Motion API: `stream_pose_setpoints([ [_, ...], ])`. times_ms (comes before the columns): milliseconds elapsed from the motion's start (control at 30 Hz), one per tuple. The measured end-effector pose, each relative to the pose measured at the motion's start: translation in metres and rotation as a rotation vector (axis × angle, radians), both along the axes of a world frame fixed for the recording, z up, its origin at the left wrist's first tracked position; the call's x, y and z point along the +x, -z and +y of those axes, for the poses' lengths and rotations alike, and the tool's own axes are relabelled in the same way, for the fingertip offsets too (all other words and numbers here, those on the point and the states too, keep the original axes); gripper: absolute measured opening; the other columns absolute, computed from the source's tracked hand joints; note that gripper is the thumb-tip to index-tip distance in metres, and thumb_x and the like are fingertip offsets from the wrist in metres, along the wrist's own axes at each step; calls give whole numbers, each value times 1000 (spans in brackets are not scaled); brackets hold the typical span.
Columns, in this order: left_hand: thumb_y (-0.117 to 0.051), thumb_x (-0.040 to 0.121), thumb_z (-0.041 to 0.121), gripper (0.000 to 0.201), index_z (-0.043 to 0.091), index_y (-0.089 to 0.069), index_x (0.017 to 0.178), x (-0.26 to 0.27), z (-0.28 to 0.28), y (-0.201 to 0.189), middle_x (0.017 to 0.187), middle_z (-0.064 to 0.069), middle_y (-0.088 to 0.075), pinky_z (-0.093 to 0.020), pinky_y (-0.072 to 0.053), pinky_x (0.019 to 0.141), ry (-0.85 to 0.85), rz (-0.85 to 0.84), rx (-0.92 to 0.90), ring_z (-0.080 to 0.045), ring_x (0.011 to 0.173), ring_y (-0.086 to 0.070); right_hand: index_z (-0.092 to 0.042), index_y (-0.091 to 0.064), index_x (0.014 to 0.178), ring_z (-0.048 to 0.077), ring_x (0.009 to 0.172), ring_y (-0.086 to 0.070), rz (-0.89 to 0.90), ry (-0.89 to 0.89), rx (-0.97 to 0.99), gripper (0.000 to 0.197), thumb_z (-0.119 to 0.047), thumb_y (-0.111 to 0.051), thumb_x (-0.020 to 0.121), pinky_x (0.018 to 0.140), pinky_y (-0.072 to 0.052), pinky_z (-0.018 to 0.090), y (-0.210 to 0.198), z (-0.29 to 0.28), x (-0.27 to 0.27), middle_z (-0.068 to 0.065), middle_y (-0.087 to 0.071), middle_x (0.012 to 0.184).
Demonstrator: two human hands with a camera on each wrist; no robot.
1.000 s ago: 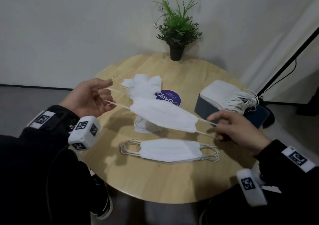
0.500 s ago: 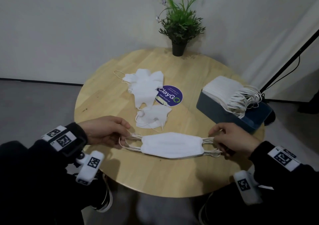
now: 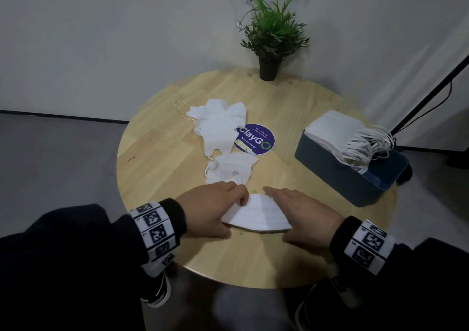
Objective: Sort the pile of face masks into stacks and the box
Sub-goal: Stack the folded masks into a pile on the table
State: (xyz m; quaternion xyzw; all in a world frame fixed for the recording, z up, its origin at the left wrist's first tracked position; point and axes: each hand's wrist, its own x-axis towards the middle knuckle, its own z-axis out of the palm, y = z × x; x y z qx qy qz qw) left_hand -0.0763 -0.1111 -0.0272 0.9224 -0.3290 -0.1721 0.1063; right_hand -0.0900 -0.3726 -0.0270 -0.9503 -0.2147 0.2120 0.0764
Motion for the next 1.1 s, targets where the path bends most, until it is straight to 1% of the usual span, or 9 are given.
stream_pose_setpoints([
  [100,-75,77,36,53,32,-39,115,8,0,-2,106,9,-57,-36,-45,72,-36,-20,-9,-20,86,-53,-27,-22,161,23,135,-49,-1,34,44,99,-21,-77,79,111,-44,38,1,-4,5,1,-48,152],
  [333,-75,74,33,66,36,-33,124,6,-5,1,115,5,-58,-41,-49,80,-41,28,-1,-19,96,-51,-22,-36,150,24,122,-51,16,73,-18,85,-20,-79,77,101,-50,38,5,5,6,3,-52,133],
  [433,-78,70,39,95,42,-21,146,10,-4,8,133,6,-54,-40,-50,93,-56,65,-8,-18,117,-52,-21,-43,138,25,120,-47,42,94,-100,73,-22,-81,76,98,-49,39,2,10,7,3,-50,128],
  [500,-81,66,61,117,40,-11,158,13,-4,9,147,8,-44,-38,-43,109,-81,191,-10,-16,132,-44,-22,-44,128,24,116,-44,15,86,-131,65,-22,-82,75,91,-45,36,-1,13,8,2,-46,123],
  [600,-75,80,66,95,30,-33,157,19,-6,10,146,9,-50,-34,-42,111,-168,317,-139,-15,131,-50,-25,-38,110,25,108,-52,-26,107,-98,58,-18,-82,73,82,-46,35,-6,17,7,1,-48,114],
  [733,-68,83,51,36,31,-59,112,20,-8,1,105,8,-67,-38,-53,82,-139,80,-158,-17,95,-63,-32,-39,118,23,94,-58,-122,121,0,76,-39,-91,63,85,-50,40,-19,21,2,-7,-56,105],
  [800,-70,85,48,36,30,-57,113,20,-9,-5,106,9,-65,-38,-49,77,-135,-96,-169,-17,93,-60,-35,-43,128,20,99,-58,-196,153,68,80,-55,-86,64,90,-47,41,-22,20,6,-10,-57,112],
  [900,-70,89,46,43,28,-50,122,18,-11,-3,112,8,-63,-38,-47,73,-102,-265,-125,-21,93,-60,-31,-53,121,23,104,-55,-264,129,53,51,-59,-71,82,86,-43,40,-12,18,13,-6,-56,111],
  [1100,-50,84,78,65,26,-48,123,18,-19,14,107,5,-63,-40,-41,84,-17,-384,76,-23,93,-61,-25,-50,113,24,100,-53,-251,39,74,33,-50,-63,94,81,-38,39,7,24,16,-2,-57,109],
])
